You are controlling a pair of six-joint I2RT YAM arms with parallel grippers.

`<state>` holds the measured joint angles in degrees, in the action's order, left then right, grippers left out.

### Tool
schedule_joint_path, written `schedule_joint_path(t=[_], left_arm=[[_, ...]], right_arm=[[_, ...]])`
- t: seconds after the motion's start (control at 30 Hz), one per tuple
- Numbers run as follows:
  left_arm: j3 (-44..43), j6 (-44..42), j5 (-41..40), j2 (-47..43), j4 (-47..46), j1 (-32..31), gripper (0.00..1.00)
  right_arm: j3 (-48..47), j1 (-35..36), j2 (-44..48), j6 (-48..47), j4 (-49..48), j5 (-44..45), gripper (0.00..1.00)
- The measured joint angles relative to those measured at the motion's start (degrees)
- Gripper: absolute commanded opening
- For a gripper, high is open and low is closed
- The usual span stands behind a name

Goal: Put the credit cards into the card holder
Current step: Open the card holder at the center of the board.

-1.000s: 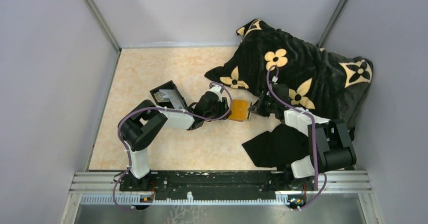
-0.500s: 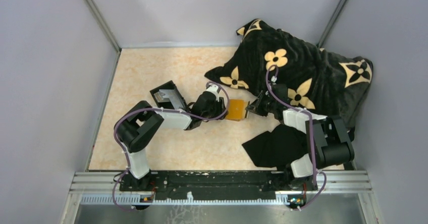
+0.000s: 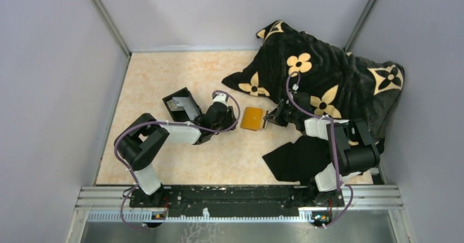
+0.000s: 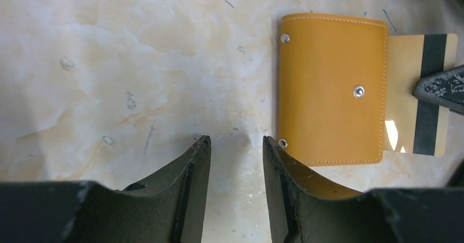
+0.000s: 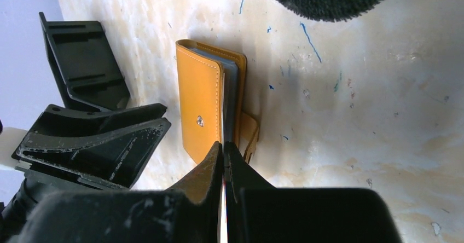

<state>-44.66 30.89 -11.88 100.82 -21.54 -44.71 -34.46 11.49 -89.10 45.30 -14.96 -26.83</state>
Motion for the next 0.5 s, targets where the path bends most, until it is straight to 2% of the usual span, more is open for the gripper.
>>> schedule_joint_path(t=[0.17, 0.5], left_arm=[[-0.6, 0.2, -1.4, 0.5, 0.2, 0.5, 0.44], [-7.5, -1.7, 0.4, 6.3, 0.5, 1.4, 0.38]], right_arm=[[0.0, 0.0, -1.0, 0.4, -1.2, -0.5, 0.0], [-0.2, 0.7, -2.1, 0.9, -2.7, -1.4, 0.0]])
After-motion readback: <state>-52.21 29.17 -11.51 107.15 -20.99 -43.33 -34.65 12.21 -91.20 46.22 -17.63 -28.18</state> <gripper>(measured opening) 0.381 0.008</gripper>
